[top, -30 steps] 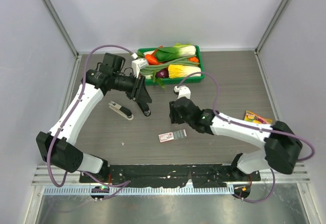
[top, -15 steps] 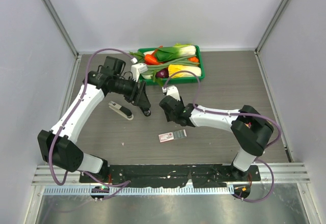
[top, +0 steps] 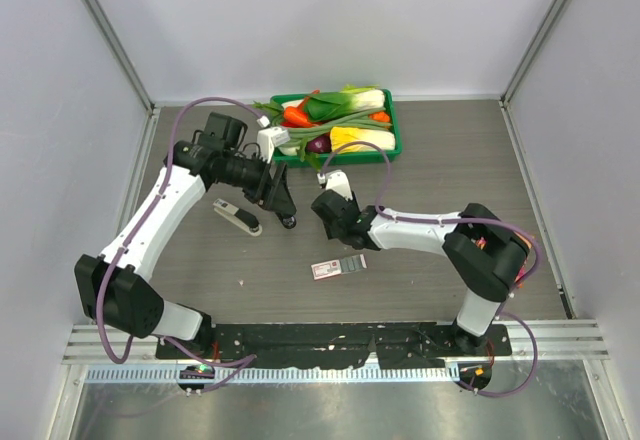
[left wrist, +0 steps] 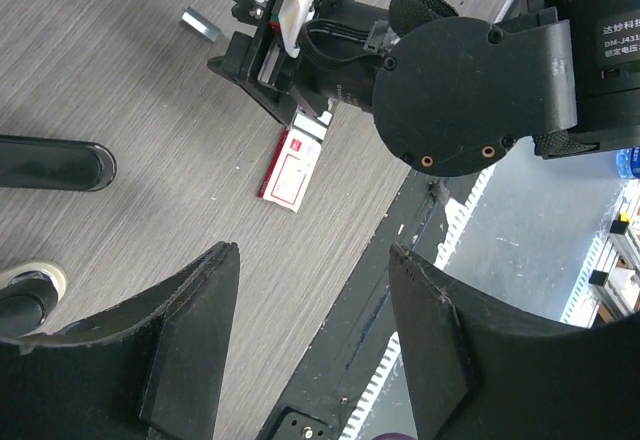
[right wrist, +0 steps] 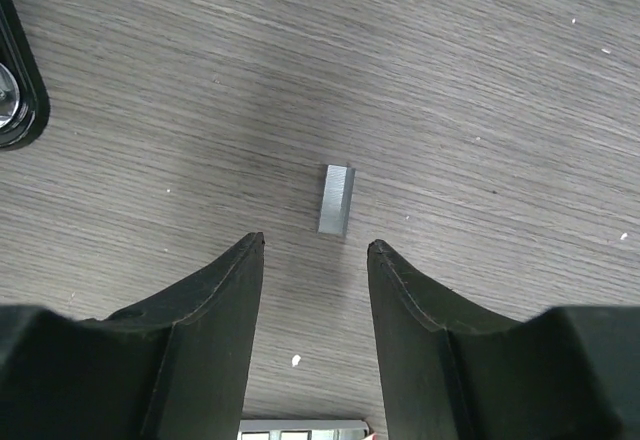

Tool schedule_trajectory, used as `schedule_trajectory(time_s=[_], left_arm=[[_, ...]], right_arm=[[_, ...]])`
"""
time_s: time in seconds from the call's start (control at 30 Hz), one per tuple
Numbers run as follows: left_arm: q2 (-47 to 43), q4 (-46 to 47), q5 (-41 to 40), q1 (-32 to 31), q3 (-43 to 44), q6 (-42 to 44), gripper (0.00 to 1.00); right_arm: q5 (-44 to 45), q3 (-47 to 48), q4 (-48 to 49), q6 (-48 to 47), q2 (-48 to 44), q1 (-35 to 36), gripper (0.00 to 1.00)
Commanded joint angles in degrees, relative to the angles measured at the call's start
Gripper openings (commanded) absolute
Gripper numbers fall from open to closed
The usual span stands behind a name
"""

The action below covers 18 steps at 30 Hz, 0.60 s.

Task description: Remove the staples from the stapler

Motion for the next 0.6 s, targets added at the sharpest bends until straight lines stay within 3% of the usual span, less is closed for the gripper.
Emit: schedule_trajectory(time_s=[0.0, 0.03, 0.37, 0.57], left_arm=[[-1.97, 0.14, 0.11, 0.35, -0.65, 1.15, 0.66], [-1.98, 0.14, -0.06, 0.35, -0.74, 1.24, 0.71], [-1.8, -0.65, -0.15, 0.43, -0.38, 1.85, 0.72], [-1.62, -0.91, -0.41, 0.35, -0.47, 2.29, 0.72]], right_arm=[[1.07, -0.93, 3.29, 0.68, 1.33, -0.63, 0.5], [0.89, -1.2, 3.82, 0.94, 1.33, -0.72, 0.5], [-0.6, -3.22, 6.98, 1.3, 2.56, -2.47, 0.47], [-2.27, -3.92, 8.22, 1.47, 2.73, -2.65, 0.39]])
